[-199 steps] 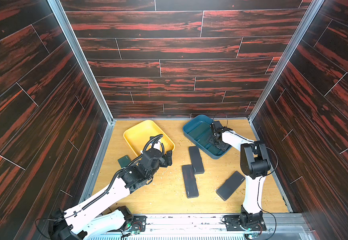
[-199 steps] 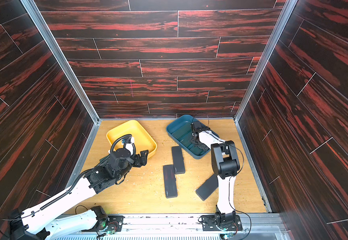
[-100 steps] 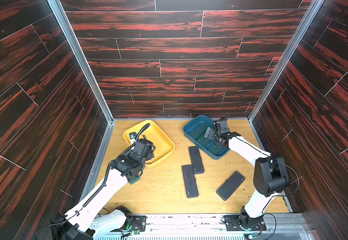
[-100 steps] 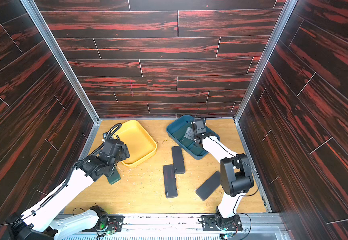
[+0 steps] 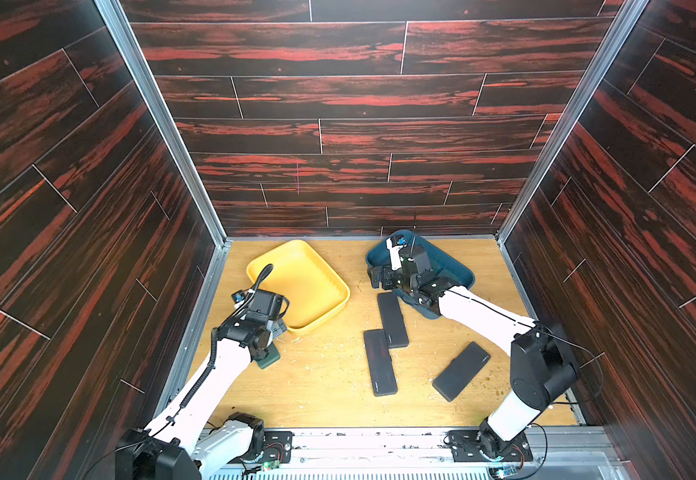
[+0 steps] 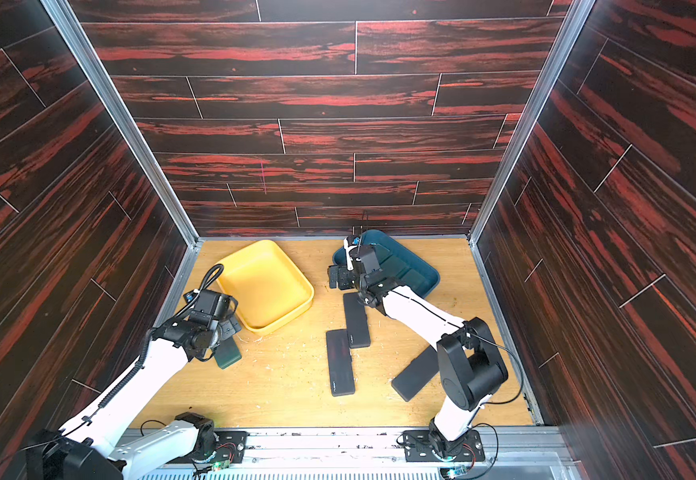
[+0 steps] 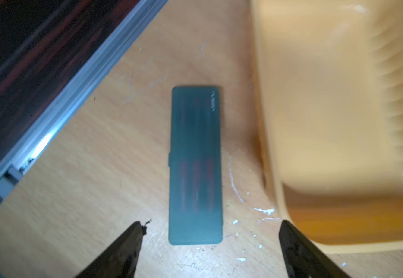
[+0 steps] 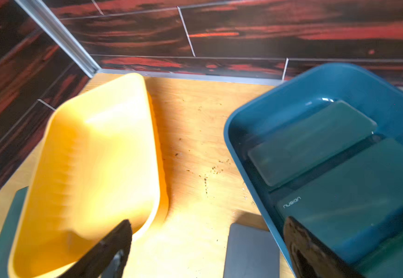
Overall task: Place the pencil cases by color into the storage box
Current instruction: Place the pencil case at the storage box, then pick up the pencil case from the center of the board.
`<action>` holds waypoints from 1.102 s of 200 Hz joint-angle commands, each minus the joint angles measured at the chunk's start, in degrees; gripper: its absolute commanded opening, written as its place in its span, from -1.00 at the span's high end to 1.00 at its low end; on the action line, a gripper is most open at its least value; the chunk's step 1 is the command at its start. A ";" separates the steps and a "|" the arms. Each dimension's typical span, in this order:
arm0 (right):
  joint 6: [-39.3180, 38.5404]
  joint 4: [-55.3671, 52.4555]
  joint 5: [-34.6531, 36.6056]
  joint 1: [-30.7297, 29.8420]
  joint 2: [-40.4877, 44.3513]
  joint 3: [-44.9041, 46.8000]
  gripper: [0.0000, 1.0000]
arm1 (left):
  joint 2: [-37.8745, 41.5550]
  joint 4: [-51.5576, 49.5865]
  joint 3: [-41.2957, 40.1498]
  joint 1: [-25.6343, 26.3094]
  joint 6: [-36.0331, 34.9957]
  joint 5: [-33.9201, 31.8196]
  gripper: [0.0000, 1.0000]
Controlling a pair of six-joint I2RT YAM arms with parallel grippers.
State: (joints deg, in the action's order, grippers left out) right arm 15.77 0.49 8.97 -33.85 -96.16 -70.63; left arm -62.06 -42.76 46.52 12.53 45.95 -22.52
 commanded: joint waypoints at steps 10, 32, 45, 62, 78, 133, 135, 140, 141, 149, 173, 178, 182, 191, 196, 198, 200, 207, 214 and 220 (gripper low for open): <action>-2.63 4.43 -2.76 -0.10 3.70 1.80 -0.98 | 1.30 1.90 -4.02 -3.90 4.20 3.74 -0.78; -2.83 5.60 -4.10 -0.13 4.10 2.24 -0.97 | -0.27 4.00 -5.84 -5.68 5.39 5.06 -0.78; -2.86 6.01 -4.75 -0.11 4.08 2.34 -0.98 | -1.52 5.97 -6.43 -6.37 5.89 6.61 -0.78; -3.22 6.60 -5.32 -0.12 4.09 2.58 -0.97 | -3.42 7.92 -6.46 -6.60 5.88 7.12 -0.78; -3.72 6.95 -5.46 -0.08 4.07 2.93 -0.97 | -5.73 8.64 -5.84 -6.78 5.18 7.10 -0.78; -5.74 7.36 -7.12 -0.15 5.65 4.42 -0.98 | -9.74 9.33 -5.36 -8.17 4.12 7.38 -0.78; -5.73 7.27 -7.17 -0.10 5.68 4.42 -0.98 | -9.81 9.31 -5.38 -8.26 4.07 7.44 -0.78; -5.95 7.03 -7.21 -0.08 5.85 4.51 -0.97 | -10.04 9.36 -5.56 -8.52 4.06 7.60 -0.78; -6.03 7.00 -7.26 -0.13 5.92 4.57 -0.98 | -10.03 9.36 -5.61 -8.59 4.06 7.64 -0.78; -6.19 6.81 -7.30 -0.10 6.07 4.75 -0.97 | -10.12 11.57 -5.95 -9.15 4.06 8.28 -0.78; -6.71 7.47 -7.72 -0.09 6.99 6.14 -0.97 | -10.10 12.97 -6.44 -10.49 4.12 9.15 -0.77; -6.73 7.79 -7.89 -0.09 7.25 6.61 -0.97 | -10.19 13.16 -6.44 -10.80 4.06 9.29 -0.77; -6.78 8.00 -8.08 -0.09 7.44 6.86 -0.97 | -10.34 13.27 -6.38 -11.04 3.92 9.41 -0.77; -6.98 8.65 -8.40 -0.12 7.81 7.50 -0.97 | -10.56 13.47 -6.29 -11.75 3.71 9.86 -0.77; -7.08 9.02 -8.51 -0.09 8.08 7.91 -0.97 | -10.60 13.58 -6.27 -12.12 3.55 10.07 -0.77; -7.11 9.18 -8.57 -0.11 8.22 8.02 -0.98 | -10.68 13.65 -6.27 -12.28 3.47 10.18 -0.77; -7.23 9.29 -8.63 -0.15 8.32 8.15 -0.97 | -10.68 13.69 -6.20 -12.38 3.43 10.23 -0.77; -7.38 9.84 -8.90 -0.10 8.67 8.64 -0.97 | -10.74 13.68 -6.10 -12.66 3.24 10.39 -0.77; -7.61 10.51 -9.30 -0.08 9.02 9.25 -0.98 | -10.84 13.80 -6.01 -12.95 3.05 10.56 -0.77; -7.62 11.14 -9.56 -0.14 9.32 9.67 -0.98 | -11.05 13.95 -5.99 -13.12 2.92 10.70 -0.77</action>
State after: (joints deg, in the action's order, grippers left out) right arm 9.34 8.58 1.13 -33.82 -90.00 -62.67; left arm -72.42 -29.36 40.38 0.43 49.32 -12.49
